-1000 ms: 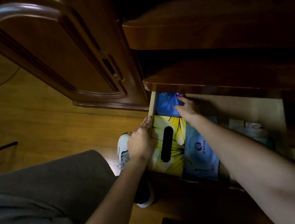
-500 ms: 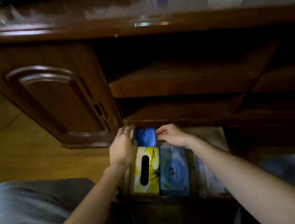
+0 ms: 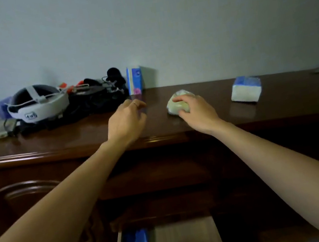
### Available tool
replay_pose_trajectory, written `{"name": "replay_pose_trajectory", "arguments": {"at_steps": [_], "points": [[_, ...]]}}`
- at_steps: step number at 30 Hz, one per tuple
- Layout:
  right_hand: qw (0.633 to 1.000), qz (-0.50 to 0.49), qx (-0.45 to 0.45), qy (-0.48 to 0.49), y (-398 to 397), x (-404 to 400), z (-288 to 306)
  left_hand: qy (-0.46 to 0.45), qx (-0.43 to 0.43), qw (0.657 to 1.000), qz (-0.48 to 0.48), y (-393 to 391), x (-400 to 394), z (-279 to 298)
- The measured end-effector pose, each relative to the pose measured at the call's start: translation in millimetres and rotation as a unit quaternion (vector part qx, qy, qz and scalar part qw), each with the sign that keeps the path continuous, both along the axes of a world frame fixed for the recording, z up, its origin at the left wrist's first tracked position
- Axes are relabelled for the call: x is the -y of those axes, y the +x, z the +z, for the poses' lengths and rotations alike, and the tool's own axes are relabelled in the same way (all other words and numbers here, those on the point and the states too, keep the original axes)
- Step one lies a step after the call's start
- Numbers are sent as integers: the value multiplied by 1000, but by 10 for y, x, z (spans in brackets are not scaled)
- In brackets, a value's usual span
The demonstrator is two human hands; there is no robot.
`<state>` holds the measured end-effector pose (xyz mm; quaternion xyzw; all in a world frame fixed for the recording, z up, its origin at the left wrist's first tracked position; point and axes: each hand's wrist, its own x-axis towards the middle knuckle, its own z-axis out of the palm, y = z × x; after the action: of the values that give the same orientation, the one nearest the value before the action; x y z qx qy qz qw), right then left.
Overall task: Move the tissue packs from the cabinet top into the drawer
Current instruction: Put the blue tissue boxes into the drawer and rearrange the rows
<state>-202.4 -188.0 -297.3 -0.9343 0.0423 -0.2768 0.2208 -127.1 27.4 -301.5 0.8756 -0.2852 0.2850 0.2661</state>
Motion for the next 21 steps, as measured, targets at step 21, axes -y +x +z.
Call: {"name": "replay_pose_trajectory", "arguments": {"at_steps": [21], "points": [[943, -42, -324, -60, 2477, 721, -281, 50, -75, 991, 103, 2883, 1317, 251]]}}
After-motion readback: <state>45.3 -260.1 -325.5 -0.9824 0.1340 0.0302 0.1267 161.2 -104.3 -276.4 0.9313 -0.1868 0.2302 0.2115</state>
